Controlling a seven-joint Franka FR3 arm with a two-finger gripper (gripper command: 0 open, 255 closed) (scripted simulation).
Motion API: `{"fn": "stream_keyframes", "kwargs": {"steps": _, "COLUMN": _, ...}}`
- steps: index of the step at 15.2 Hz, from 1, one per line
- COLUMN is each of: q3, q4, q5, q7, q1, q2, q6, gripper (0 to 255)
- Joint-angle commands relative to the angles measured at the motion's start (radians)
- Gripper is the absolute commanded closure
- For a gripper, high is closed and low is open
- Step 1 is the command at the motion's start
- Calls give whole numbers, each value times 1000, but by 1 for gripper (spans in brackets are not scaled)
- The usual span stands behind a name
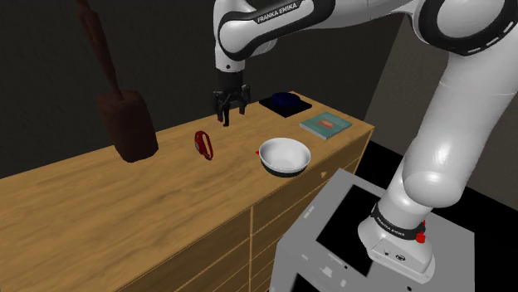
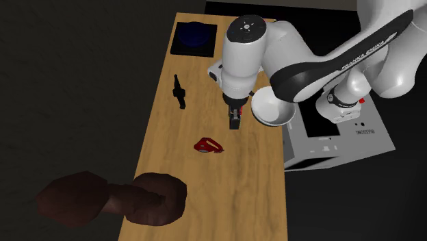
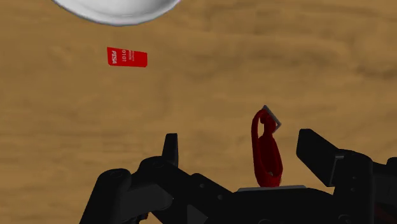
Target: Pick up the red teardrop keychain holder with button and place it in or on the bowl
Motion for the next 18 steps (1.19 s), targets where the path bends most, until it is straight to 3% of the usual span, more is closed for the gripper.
{"fn": "stream_keyframes", "kwargs": {"steps": 1, "q3": 6, "q4": 60, "q5": -3, "q7": 28, "q1": 10, "q2": 76, "q6": 17, "gripper": 0}}
{"fn": "stream_keyframes", "kwargs": {"steps": 9, "q3": 10, "q4": 403, "q5": -20, "q7": 120, "q1": 58, "q2": 397, "q6": -1, "gripper": 0}}
{"fn": "stream_keyframes", "kwargs": {"steps": 18, "q3": 8, "q4": 350, "q5": -24, "q7": 122, "q1": 63, "q2": 429, "q6": 84, "gripper": 0}}
